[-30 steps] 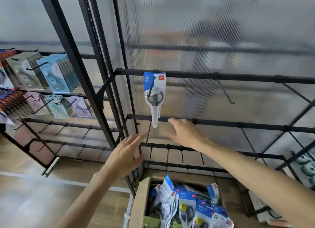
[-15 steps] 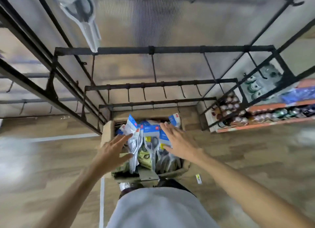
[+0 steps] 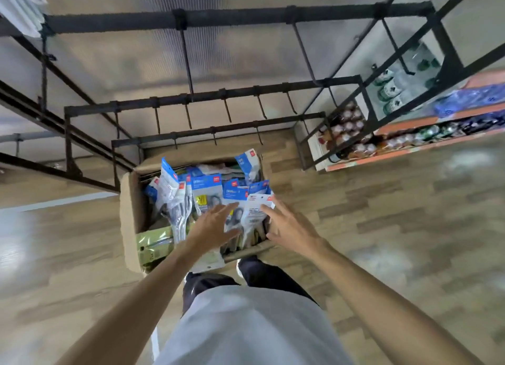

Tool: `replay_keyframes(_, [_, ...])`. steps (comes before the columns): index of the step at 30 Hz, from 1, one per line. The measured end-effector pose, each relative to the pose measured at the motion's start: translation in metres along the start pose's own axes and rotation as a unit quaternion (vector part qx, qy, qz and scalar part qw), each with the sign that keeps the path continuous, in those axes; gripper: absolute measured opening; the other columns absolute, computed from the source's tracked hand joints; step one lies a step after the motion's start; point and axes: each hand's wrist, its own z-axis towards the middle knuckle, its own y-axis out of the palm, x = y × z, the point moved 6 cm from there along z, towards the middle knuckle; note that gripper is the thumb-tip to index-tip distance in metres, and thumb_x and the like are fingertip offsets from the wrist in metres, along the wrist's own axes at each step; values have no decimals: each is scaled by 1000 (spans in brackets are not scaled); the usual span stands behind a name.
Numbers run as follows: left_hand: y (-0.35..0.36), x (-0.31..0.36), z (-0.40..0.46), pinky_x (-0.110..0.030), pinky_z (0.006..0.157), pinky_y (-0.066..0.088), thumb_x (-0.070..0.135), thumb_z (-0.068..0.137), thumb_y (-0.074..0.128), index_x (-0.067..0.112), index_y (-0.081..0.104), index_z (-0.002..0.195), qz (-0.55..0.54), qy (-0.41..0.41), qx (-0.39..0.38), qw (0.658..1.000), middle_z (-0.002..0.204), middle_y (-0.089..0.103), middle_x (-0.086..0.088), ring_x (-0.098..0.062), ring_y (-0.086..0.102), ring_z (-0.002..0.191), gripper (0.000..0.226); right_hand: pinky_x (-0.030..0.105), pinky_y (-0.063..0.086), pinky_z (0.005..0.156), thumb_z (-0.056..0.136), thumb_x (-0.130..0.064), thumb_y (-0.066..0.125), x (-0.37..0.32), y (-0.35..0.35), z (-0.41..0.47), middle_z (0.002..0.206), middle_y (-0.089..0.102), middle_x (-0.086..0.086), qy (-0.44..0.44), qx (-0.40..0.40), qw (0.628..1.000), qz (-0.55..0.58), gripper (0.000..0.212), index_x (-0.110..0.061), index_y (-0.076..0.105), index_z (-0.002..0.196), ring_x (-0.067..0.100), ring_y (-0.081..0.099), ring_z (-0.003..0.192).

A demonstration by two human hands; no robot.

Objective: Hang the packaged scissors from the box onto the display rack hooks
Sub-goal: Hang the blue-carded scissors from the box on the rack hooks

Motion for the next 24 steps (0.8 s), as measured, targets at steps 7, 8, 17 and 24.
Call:
replay_keyframes(7, [24, 22, 45, -37, 90, 53, 29, 91, 67, 18, 30, 149, -45, -79, 15, 996, 131, 52, -6, -23, 57, 114, 70, 41, 44, 106, 91, -35, 62, 19, 13, 4, 166, 13, 4, 7, -36, 999, 10, 73, -25, 29, 155, 28, 34, 144])
replay_keyframes(8, [28, 20, 50, -35, 87, 52, 27, 91, 67, 16, 33, 146, -69, -98, 25, 992, 129, 54, -7, -22, 59, 110, 66, 41, 44, 106, 92, -34, 61, 22, 14, 4, 165, 15, 4, 7, -38, 999, 15, 72, -24, 29, 155, 28, 37, 141])
replay_keyframes(17, [54, 10, 63, -31, 75, 51, 35, 94, 62, 18, 59, 110, -73, -190, 61, 977, 104, 66, 2, -17, 61, 94, 24, 38, 42, 106, 94, -26, 52, 50, 35, -11, 161, 26, 3, 3, -81, 995, 60, 66, -28, 24, 154, 22, 33, 145])
replay_keyframes(24, [65, 12, 56, -27, 65, 54, 40, 90, 66, 26, 66, 90, -100, -204, 82, 970, 86, 69, 12, -11, 65, 80, 14, 38, 48, 94, 99, -32, 53, 51, 18, -2, 142, 54, 5, 25, -61, 989, 129, 63, -30, 22, 154, 24, 56, 122])
